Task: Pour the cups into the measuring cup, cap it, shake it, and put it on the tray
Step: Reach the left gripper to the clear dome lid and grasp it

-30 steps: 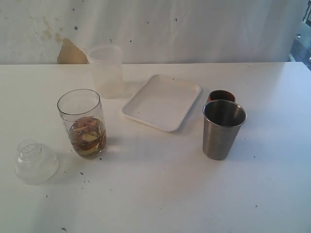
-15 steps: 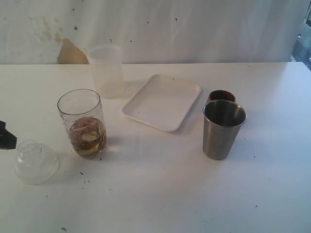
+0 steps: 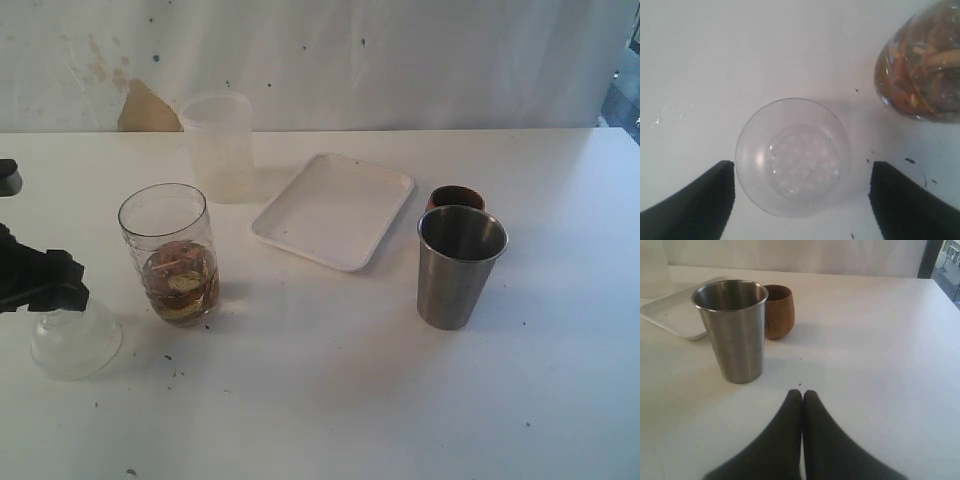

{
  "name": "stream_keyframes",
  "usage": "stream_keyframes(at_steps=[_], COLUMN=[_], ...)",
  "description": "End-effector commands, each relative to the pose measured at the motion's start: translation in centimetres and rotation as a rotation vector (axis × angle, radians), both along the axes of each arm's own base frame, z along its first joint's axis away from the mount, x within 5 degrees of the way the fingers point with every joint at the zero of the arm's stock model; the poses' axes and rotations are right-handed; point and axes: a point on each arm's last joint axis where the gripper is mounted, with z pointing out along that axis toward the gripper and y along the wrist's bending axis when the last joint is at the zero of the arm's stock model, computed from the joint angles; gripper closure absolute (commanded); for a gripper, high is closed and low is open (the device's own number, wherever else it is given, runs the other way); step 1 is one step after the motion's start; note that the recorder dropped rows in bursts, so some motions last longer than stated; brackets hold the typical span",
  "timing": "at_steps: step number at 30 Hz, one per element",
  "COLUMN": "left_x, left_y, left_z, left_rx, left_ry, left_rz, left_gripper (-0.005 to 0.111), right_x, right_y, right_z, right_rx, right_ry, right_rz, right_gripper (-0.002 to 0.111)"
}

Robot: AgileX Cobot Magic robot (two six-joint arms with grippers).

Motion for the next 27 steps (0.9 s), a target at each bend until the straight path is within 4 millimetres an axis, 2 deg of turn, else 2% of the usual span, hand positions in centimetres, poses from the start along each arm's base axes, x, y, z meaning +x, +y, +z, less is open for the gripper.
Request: stream_keyframes(at_steps=[1,4,10,13,17,22,27], left_x=[0.8,0.9,0.7,0.5,0.1,0.2,0.5], left_y=[-0.4,-0.4,-0.4,-0.4,-0.4,-0.2,0.3], left_z=[-0.8,-1.4,-2.1,-2.3,-2.4,-1.4,2.6], left_rx=[-0.018,-0.015,0.001,0.013,0.012,0.044,0.108], left_ry=[-0.014,0.013,0.059,0.087,0.126,0.153,0.147], left_rz=[-0.003,-0.019,-0.046,-0.068,-0.086,-0.091,-0.100], left_gripper=[0.036,0.041,0.059,0.074,0.106,0.107,0.107], right_x=[0.0,0.0,0.0,0.0,0.0,0.0,0.0], right_y=[0.0,0.0,0.0,0.0,0.0,0.0,0.0], right_z=[-0.1,-0.1,-0.1,-0.1,-0.1,-0.1,-0.1], right_rx=[0.003,0.003,0.003,0.003,0.003,0.003,0.003], right_ry=[-0.005,-0.005,-0.005,-0.005,-0.005,-0.005,-0.005], right_rz=[0.000,0.000,0.000,0.000,0.000,0.000,0.000], right_gripper=[0.108,0.108,0.108,0.108,0.108,0.108,0.108])
